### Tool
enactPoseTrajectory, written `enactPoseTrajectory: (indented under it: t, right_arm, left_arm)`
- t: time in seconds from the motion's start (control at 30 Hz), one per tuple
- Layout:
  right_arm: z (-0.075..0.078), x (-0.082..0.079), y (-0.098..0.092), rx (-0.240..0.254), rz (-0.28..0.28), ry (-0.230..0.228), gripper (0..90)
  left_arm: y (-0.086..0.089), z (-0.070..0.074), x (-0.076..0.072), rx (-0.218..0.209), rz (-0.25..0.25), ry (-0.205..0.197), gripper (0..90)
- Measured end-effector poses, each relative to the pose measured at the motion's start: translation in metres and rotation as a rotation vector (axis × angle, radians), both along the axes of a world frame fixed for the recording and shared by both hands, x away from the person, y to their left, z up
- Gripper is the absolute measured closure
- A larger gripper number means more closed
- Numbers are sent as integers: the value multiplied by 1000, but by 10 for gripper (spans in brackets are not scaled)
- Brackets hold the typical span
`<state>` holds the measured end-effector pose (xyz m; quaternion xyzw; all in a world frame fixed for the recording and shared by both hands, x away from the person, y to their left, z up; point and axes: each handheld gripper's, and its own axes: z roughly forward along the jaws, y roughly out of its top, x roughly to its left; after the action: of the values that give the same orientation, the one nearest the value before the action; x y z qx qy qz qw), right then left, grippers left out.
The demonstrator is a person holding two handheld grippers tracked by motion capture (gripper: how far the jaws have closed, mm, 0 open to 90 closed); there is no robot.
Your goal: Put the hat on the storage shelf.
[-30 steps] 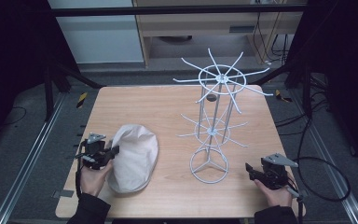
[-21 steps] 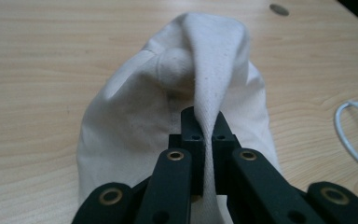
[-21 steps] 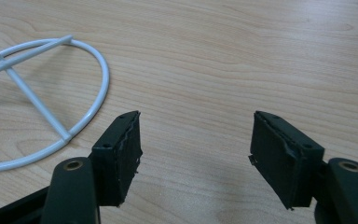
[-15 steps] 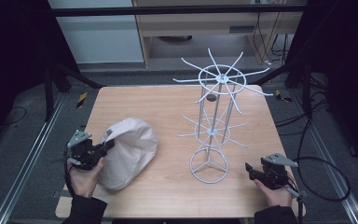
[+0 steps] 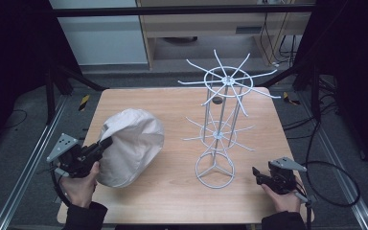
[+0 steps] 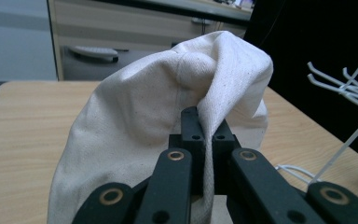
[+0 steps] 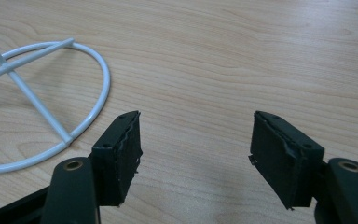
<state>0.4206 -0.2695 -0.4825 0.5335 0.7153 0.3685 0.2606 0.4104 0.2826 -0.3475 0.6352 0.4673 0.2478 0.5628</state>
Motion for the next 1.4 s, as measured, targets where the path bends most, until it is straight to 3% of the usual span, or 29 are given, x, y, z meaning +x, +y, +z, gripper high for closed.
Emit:
enactPoseTrajectory:
  t: [0.8, 1.07, 1.4]
  right_arm:
    - [0, 0, 1, 0, 4, -2, 334]
    - [-1, -1, 2, -4, 3, 1, 334]
    - [0, -1, 2, -5, 3, -5, 334]
  left_arm:
    - [5, 35, -34, -133, -19, -202, 884]
    - [7, 47, -40, -146, -27, -253, 884]
    - [10, 61, -46, -208, -39, -328, 884]
